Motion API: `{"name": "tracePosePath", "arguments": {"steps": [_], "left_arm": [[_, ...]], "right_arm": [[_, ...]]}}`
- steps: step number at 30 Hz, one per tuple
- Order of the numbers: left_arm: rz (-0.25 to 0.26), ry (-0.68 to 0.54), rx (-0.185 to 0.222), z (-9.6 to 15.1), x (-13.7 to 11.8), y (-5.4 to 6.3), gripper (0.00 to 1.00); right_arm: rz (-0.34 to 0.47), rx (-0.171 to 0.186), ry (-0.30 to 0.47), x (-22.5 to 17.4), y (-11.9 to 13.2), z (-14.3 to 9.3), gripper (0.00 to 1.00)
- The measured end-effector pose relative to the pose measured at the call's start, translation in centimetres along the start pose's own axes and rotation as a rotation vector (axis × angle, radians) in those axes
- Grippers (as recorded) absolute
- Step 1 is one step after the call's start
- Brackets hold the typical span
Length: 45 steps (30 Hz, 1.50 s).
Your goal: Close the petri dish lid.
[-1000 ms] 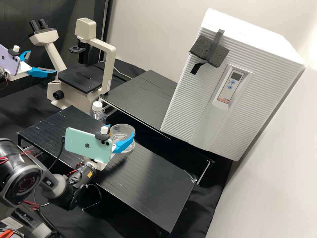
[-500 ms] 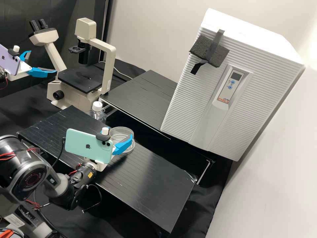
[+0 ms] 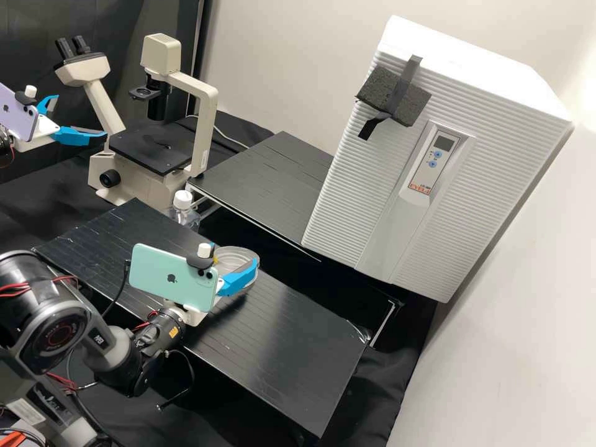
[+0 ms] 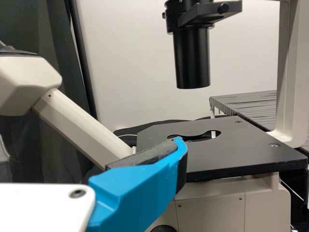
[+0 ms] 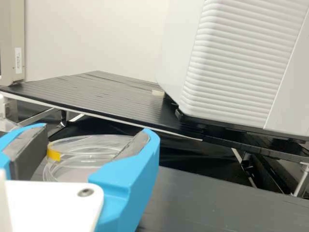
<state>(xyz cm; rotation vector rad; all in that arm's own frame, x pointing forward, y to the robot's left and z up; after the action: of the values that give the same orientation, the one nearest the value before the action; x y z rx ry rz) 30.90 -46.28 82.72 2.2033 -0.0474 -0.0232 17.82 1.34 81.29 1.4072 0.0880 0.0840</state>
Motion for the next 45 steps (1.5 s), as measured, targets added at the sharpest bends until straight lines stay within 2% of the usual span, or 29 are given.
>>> {"name": "tracePosePath", "arguments": {"steps": [2, 3, 9, 14, 27, 30, 39, 45], "left_arm": [[0.0, 0.0, 0.0, 0.0, 0.0, 0.0, 1.0], [0.0, 0.0, 0.0, 0.0, 0.0, 0.0, 1.0], [0.0, 0.0, 0.0, 0.0, 0.0, 0.0, 1.0], [0.0, 0.0, 0.0, 0.0, 0.0, 0.0, 1.0], [0.0, 0.0, 0.0, 0.0, 0.0, 0.0, 1.0], [0.0, 0.0, 0.0, 0.0, 0.0, 0.0, 1.0], [0.0, 0.0, 0.0, 0.0, 0.0, 0.0, 1.0], [0.0, 0.0, 0.0, 0.0, 0.0, 0.0, 1.0]], "right_arm": [[-0.005, 0.001, 0.003, 0.0, 0.0, 0.1, 0.0], [-0.006, 0.001, 0.002, 0.0, 0.0, 0.2, 1.0], [-0.025, 0.005, 0.011, -0.2, 0.2, 0.6, 1.0], [-0.044, 0.034, -0.003, -0.7, 0.6, 1.4, 1.0], [-0.032, 0.025, 0.022, -1.5, 1.5, 1.3, 1.0], [-0.027, 0.041, 0.024, -1.6, 1.7, 1.2, 1.0], [0.078, 0.084, 0.056, -3.0, 3.7, 0.1, 1.0], [0.118, 0.109, 0.096, -1.8, 2.9, -1.1, 1.0]]}}
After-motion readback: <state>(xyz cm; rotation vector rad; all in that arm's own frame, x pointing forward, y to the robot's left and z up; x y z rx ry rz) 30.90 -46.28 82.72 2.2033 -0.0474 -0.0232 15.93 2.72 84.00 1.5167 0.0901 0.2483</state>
